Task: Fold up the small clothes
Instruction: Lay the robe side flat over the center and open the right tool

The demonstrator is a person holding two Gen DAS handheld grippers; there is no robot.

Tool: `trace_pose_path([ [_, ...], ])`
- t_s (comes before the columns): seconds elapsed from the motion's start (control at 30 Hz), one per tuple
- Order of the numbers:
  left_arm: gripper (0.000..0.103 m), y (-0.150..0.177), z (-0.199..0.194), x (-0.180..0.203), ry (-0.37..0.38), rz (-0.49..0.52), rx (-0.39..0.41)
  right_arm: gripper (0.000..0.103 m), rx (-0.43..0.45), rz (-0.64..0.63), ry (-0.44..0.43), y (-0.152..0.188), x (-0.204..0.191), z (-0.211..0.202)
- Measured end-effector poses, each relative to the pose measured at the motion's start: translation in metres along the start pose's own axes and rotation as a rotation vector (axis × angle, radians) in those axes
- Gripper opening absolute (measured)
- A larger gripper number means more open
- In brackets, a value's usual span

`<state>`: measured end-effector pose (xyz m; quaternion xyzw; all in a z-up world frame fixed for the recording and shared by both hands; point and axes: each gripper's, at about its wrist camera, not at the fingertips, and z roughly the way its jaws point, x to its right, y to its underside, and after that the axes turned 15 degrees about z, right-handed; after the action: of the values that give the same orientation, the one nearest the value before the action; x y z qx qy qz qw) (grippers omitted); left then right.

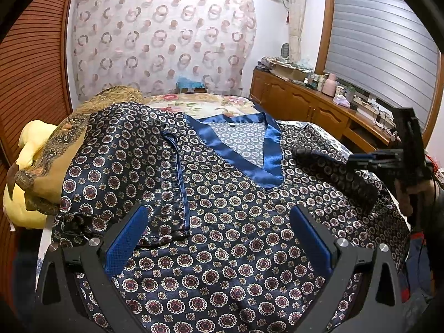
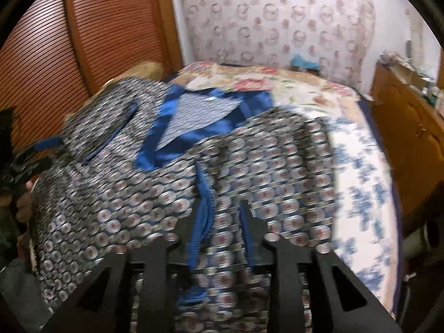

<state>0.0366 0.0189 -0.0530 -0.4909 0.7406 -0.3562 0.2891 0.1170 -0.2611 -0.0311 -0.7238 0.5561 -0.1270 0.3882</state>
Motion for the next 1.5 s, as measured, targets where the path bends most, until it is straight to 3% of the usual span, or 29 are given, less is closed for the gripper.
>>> trace_pose_path([
  [0.03, 0.103, 0.0, 0.0, 0.0, 0.002, 0.0, 0.0, 0.049, 0.007, 0.01, 0.027, -0.002, 0.006, -0.001],
  [0.17, 0.103, 0.002, 0.0, 0.001, 0.003, 0.0, -0.003, 0.05, -0.008, 0.037, 0.141, -0.009, 0.03, 0.011],
  [0.37, 0.103, 0.002, 0.002, -0.003, -0.001, -0.009, -0.011, 0.05, 0.016, 0.094, 0.056, -0.014, 0.04, 0.006],
  [0.63, 0.103, 0.002, 0.002, -0.001, -0.003, -0.004, -0.013, 0.05, -0.062, 0.031, 0.198, -0.016, 0.044, 0.038],
  [0.77, 0.103, 0.003, 0.002, -0.004, -0.005, -0.01, -0.014, 0.05, -0.069, 0.046, 0.201, -0.022, 0.049, 0.047],
  [0.87, 0.103, 0.005, 0.003, -0.005, -0.004, -0.015, -0.016, 0.03, -0.059, 0.034, 0.204, -0.024, 0.046, 0.048],
  [0.93, 0.103, 0.006, 0.003, -0.005, -0.002, -0.016, -0.018, 0.008, -0.062, 0.003, 0.201, -0.026, 0.045, 0.05],
  [1.1, 0.103, 0.005, 0.002, -0.005, -0.005, -0.008, -0.019, 0.002, -0.051, -0.012, 0.203, -0.026, 0.045, 0.047],
  [1.3, 0.103, 0.007, 0.001, -0.014, -0.015, -0.022, -0.017, 0.002, 0.03, 0.081, 0.236, -0.038, 0.072, 0.02],
  [1.5, 0.103, -0.001, 0.003, -0.03, -0.045, -0.008, -0.017, 0.006, 0.04, 0.134, 0.304, -0.046, 0.096, 0.011],
])
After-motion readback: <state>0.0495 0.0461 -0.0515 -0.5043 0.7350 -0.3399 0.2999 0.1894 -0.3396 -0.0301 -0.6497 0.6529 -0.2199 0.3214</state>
